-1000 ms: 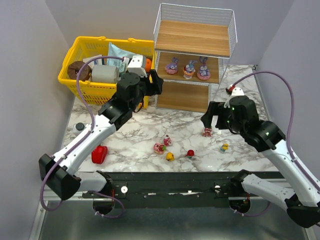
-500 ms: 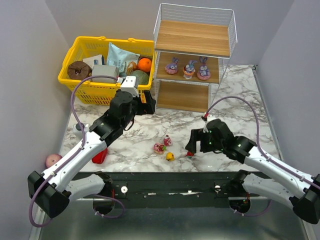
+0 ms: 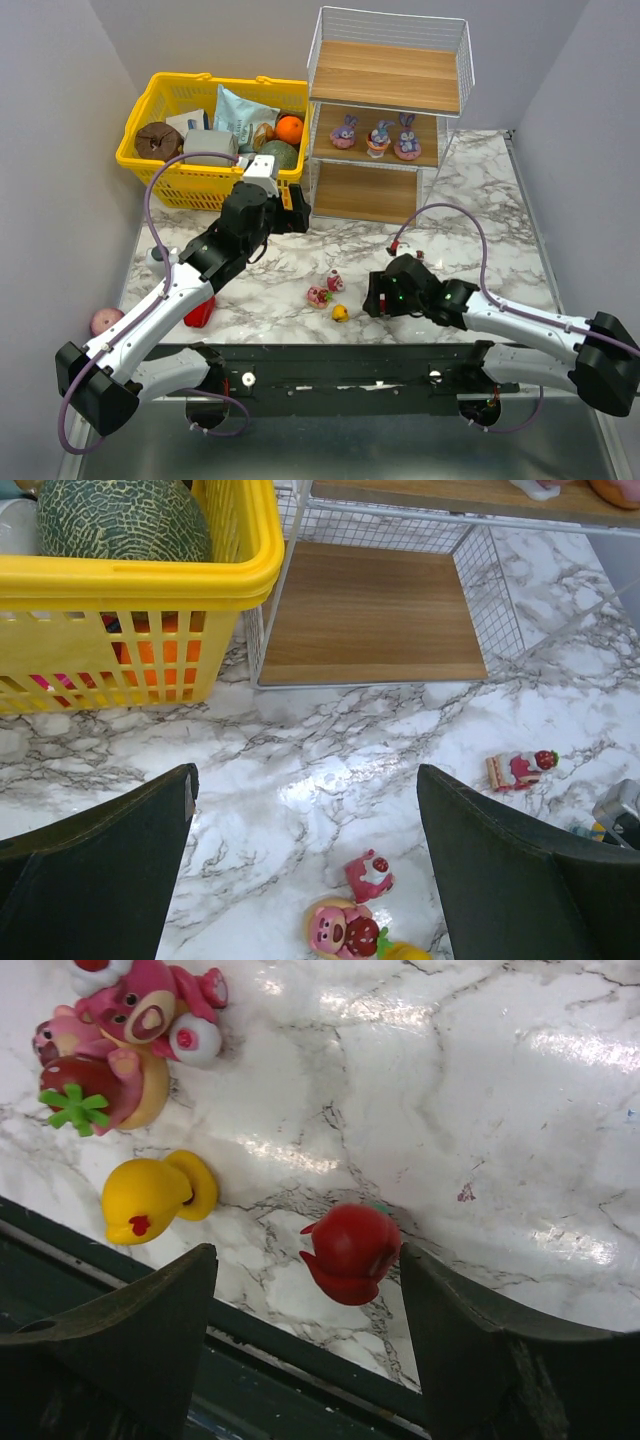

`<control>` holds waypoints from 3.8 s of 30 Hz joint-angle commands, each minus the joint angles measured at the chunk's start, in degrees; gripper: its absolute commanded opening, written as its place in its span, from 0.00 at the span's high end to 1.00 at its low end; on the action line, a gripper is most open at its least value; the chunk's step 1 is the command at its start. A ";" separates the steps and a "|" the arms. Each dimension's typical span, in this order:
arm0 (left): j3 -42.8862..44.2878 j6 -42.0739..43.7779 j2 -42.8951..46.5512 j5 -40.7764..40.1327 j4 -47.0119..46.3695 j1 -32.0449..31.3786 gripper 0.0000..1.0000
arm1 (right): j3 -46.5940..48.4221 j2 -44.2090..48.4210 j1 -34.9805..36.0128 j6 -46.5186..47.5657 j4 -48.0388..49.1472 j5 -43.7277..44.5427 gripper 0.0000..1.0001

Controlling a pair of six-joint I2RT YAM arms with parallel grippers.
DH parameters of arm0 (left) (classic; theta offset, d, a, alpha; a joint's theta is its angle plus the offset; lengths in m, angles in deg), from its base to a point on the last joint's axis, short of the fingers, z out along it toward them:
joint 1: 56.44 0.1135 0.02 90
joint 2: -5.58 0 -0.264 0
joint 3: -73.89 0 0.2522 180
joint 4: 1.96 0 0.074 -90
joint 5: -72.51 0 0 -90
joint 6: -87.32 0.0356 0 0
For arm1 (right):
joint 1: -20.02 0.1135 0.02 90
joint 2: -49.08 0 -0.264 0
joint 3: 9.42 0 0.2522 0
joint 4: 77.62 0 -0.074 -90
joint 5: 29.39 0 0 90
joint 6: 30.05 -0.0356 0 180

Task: Place and organize the plastic toys onto the shelf

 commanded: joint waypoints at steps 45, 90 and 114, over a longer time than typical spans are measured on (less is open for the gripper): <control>13.71 10.76 -6.75 52.78 -10.30 -2.99 0.04 | 57.46 -1.65 -13.82 2.57 -30.66 -26.95 0.71; 17.59 16.03 -11.15 38.20 -6.52 -12.93 0.67 | 53.07 -0.60 -13.91 -4.90 -24.07 -24.50 0.70; 14.68 -5.15 -11.14 22.64 -18.91 -14.33 1.00 | 47.71 0.89 -13.74 0.19 -8.79 -4.11 0.32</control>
